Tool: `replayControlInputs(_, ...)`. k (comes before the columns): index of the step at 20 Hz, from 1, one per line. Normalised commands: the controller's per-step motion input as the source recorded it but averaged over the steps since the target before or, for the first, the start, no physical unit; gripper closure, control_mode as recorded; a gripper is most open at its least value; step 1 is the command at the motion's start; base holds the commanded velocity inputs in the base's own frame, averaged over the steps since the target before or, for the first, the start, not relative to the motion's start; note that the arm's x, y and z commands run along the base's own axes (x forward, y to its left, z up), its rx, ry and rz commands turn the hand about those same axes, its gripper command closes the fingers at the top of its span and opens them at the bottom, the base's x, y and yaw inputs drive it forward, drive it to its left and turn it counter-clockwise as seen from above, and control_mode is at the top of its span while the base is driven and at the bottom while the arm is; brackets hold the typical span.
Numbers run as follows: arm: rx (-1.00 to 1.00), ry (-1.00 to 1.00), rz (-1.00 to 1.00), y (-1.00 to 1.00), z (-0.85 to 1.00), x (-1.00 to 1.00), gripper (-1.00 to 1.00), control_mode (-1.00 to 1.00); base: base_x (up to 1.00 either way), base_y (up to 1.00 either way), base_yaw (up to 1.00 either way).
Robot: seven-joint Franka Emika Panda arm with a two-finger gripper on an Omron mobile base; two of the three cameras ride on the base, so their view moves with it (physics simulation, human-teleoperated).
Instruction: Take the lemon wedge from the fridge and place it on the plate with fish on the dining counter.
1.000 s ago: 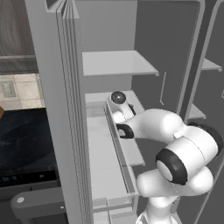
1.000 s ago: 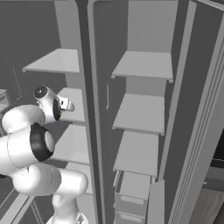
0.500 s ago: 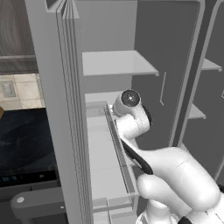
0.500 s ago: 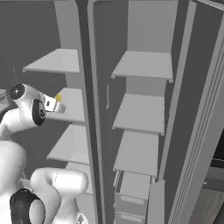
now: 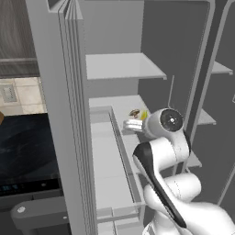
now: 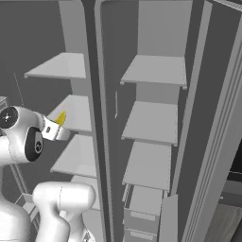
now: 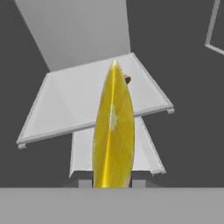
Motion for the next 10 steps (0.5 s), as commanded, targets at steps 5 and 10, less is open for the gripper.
replayControlInputs(5,0.05,-0.10,0.00,-0.27,0.18,-0.46,1.00,-1.00,0.00,0.00,0.00)
replayControlInputs(10,0.00,0.00,-0.01,-0.03,0.00,-0.22,1.00,-1.00,0.00,0.00,0.00)
